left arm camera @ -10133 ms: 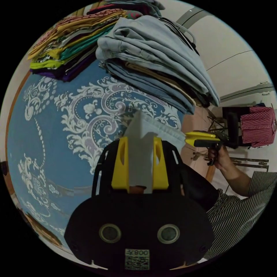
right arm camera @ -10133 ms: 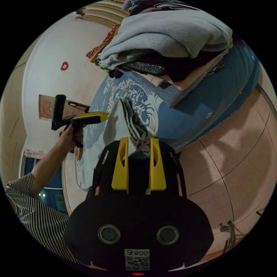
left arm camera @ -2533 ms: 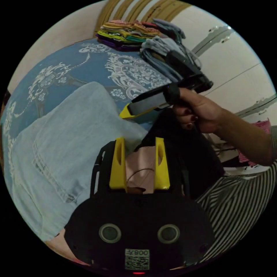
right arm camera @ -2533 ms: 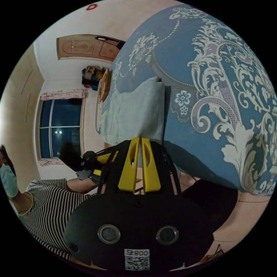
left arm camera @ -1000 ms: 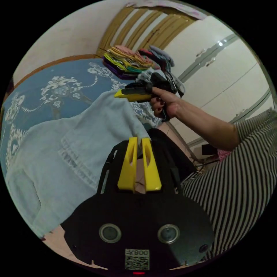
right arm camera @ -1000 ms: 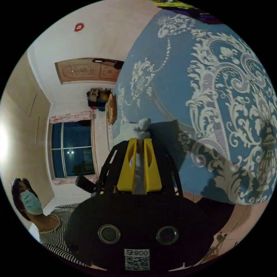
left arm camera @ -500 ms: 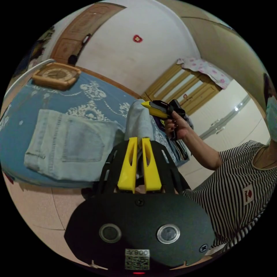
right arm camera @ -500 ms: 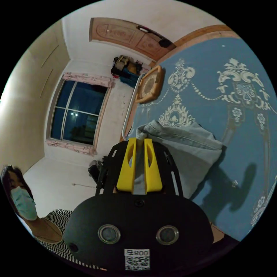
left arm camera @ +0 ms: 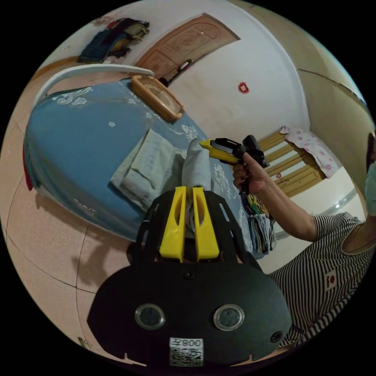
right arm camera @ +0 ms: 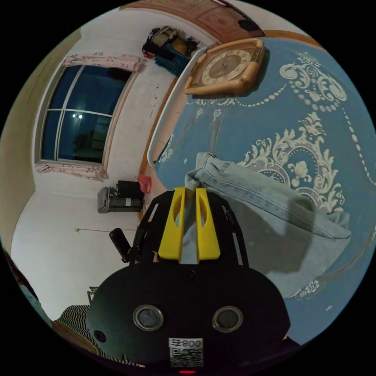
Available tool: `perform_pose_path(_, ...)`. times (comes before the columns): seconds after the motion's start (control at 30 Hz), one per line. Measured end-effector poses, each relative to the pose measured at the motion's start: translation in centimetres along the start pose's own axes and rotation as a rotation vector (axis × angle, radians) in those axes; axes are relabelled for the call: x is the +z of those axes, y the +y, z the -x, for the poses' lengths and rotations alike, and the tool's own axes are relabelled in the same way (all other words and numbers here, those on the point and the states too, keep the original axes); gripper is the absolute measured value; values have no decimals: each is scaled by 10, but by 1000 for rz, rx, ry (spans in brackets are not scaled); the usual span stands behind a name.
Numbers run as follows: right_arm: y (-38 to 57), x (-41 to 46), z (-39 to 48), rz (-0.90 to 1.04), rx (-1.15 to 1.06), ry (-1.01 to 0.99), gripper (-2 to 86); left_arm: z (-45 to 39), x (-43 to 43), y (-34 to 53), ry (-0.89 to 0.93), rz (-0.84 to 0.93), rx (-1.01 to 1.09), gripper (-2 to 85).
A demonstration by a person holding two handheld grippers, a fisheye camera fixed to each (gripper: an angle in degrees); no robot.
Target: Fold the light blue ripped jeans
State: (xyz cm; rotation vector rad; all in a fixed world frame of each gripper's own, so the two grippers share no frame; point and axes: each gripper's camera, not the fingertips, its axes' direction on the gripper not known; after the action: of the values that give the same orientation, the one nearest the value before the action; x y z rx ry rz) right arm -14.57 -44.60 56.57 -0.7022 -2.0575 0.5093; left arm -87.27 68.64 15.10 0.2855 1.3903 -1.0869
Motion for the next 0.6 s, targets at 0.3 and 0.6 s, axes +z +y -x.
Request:
perform_pose_path(0.3, -60, 85, -59, 128, -6, 67, 61, 22, -72, -17, -124, -102, -191, 18)
perform_pose_path(0.6, -53, 67, -100, 6, -190, -14, 15, -27, -137, -37, -109, -204, -45, 3)
